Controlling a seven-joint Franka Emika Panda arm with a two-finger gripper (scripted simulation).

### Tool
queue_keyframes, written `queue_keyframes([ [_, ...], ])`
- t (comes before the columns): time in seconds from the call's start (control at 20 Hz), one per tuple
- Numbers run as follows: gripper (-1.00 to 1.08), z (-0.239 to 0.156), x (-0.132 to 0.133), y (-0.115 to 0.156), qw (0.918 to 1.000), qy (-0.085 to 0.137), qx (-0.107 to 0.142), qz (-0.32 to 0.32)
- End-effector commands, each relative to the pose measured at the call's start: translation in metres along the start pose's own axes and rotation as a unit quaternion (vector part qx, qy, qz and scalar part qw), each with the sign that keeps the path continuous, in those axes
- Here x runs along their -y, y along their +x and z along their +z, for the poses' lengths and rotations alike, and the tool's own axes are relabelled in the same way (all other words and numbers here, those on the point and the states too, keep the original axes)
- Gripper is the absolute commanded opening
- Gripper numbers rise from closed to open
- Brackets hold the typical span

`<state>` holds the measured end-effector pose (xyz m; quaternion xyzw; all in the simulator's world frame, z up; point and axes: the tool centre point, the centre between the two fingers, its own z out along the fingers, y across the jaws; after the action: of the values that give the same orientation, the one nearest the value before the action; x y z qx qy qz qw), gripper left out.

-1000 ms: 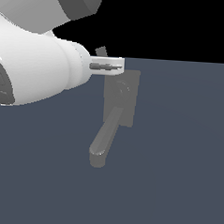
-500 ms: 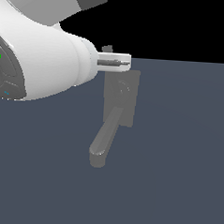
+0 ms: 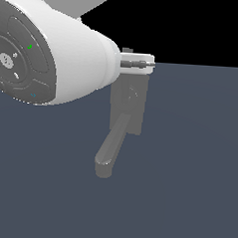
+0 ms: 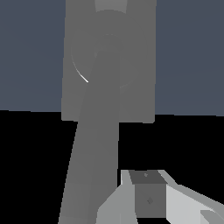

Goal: Turn on the faucet by rotating a designated handle.

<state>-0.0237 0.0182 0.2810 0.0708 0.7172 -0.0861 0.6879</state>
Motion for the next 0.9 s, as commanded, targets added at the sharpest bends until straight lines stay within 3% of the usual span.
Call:
queue_keyframes([
  [0.0,-1.0,0.008,0.017,-0.017,0.9998,0.008,0.016,0.003],
  [0.2,-1.0,0.008,0.027,-0.021,0.9998,0.008,0.018,0.004],
  [0.25,-1.0,0.0,0.015,-0.003,1.0,0.0,-0.001,0.0],
  [0.85,-1.0,0.005,0.063,-0.002,0.9999,0.005,0.011,0.002],
])
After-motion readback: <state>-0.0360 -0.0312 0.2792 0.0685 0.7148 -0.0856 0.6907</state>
